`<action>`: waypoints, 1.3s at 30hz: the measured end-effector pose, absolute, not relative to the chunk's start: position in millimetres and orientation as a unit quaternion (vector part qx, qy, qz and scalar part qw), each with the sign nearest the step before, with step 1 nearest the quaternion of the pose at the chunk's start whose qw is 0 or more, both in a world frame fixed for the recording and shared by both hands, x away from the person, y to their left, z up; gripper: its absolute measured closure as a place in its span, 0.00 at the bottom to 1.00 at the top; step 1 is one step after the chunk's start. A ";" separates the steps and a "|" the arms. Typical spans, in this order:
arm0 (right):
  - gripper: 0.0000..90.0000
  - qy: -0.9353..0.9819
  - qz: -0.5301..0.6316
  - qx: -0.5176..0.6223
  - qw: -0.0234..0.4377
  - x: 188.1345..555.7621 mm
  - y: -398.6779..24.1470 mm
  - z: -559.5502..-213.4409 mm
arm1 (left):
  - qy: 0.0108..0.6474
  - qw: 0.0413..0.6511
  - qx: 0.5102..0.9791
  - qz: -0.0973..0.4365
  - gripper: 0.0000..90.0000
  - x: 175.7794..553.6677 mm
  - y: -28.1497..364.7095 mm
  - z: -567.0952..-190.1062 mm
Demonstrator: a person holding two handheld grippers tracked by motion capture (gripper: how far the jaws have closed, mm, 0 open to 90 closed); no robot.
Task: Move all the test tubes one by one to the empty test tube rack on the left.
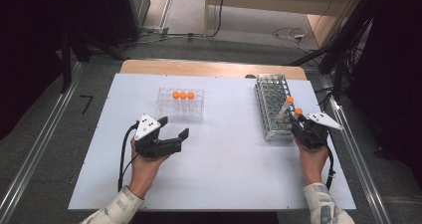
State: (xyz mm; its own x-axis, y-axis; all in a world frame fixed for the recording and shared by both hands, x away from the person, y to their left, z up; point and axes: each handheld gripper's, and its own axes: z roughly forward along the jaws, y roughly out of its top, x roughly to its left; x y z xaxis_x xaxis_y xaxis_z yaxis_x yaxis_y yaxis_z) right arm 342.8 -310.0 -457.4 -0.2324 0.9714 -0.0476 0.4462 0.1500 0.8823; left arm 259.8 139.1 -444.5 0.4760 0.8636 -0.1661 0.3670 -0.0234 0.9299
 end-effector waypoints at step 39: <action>0.80 0.672 0.468 0.458 0.345 296.3 -288.3 -392.2 | 0.452 0.531 0.677 0.236 0.18 257.9 138.2 -443.1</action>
